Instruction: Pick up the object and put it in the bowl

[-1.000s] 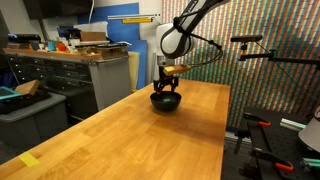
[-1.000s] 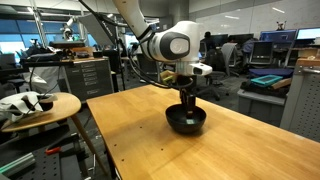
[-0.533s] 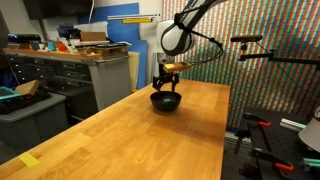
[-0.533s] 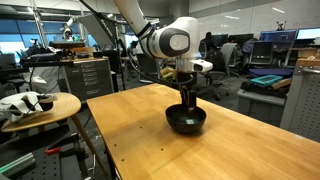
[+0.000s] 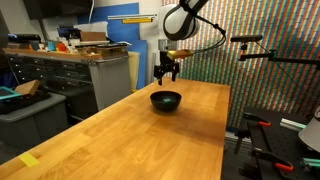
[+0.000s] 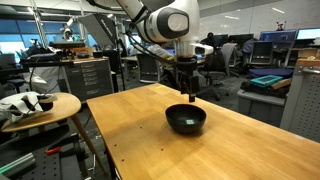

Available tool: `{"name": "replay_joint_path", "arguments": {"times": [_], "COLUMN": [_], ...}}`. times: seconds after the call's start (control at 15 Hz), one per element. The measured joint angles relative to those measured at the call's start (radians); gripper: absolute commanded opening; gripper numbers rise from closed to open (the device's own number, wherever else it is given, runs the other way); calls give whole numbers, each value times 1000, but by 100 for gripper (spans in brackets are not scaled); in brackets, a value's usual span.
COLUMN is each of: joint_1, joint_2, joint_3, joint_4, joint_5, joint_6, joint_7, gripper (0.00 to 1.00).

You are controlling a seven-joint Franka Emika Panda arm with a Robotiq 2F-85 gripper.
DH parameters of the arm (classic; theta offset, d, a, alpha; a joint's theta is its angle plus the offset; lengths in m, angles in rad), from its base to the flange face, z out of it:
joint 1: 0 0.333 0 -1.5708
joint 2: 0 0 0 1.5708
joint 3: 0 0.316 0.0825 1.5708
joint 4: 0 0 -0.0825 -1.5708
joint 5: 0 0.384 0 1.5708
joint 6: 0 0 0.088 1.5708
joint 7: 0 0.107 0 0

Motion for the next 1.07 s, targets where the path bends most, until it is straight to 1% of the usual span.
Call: {"name": "replay_joint_path", "arguments": {"times": [0.33,0.67,0.87,1.07], "joint_1": [-3,-4,-5,-6], "joint_2": [-100,-162,-179,-181], "joint_3": [10,30,43,44], "joint_4": [0,6,18,18], "joint_5": [-24,-47,-44,-44], "joint_6": [-106,-201,-263,-267], "joint_7": [-156,-283,-323,-330], "gripper": [100,100,100,100]}}
